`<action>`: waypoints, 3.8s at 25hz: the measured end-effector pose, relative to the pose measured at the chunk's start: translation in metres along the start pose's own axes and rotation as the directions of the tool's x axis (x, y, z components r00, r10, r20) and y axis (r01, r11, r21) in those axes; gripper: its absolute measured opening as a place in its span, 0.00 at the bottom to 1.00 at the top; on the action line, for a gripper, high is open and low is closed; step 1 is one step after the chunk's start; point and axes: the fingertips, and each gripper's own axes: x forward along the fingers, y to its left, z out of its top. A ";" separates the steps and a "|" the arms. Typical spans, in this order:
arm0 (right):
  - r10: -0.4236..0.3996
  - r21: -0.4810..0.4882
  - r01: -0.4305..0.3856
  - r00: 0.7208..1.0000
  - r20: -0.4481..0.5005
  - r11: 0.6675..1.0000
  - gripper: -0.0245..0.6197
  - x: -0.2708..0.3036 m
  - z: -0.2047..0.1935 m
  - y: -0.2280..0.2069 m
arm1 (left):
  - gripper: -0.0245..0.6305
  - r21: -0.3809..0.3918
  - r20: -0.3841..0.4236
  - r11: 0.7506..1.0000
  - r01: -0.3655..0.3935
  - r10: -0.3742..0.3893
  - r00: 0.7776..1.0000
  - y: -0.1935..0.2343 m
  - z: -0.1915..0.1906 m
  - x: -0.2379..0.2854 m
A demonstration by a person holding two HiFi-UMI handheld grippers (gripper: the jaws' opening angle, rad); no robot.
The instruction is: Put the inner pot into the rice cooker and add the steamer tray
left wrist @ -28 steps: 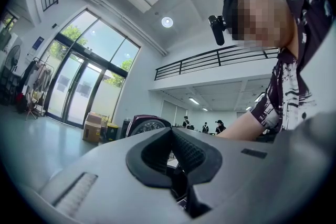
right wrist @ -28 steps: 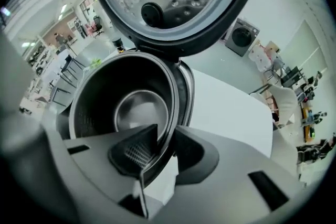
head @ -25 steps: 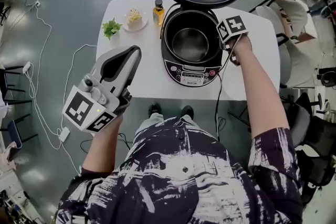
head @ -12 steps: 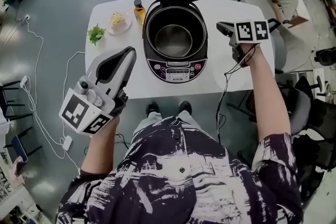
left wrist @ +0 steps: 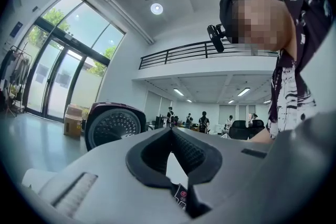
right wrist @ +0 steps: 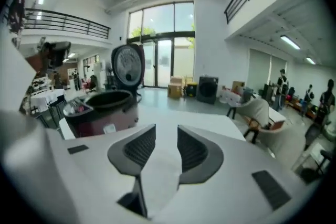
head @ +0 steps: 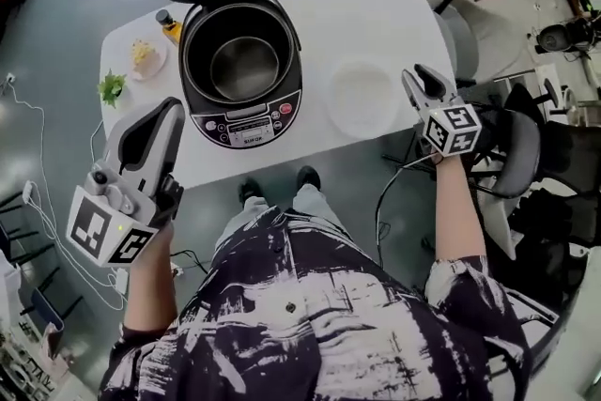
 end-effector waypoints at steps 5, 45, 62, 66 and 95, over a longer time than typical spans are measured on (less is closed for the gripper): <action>-0.081 0.244 0.130 0.976 -0.202 0.961 0.22 0.007 -0.122 -0.035 | 0.04 0.021 -0.047 0.999 0.026 -0.025 0.999 -0.017 -0.003 0.021; 0.040 0.439 0.217 0.862 -0.505 0.872 0.04 0.024 -0.126 -0.037 | 0.04 0.025 0.003 1.000 -0.006 0.006 1.000 -0.032 0.003 0.006; 0.258 0.334 -0.153 0.919 -0.298 0.930 0.04 0.155 0.107 0.153 | 0.04 0.043 0.074 0.997 -0.066 0.063 0.995 -0.015 0.029 -0.053; 0.232 0.312 -0.114 0.898 -0.373 0.943 0.05 0.177 0.089 0.163 | 0.04 0.048 0.076 0.995 -0.091 0.087 0.993 -0.014 0.031 -0.062; 0.024 -0.025 -0.042 0.866 -0.500 0.999 0.08 0.208 0.063 0.189 | 0.04 0.030 0.076 0.993 -0.119 0.116 0.990 -0.001 0.028 -0.074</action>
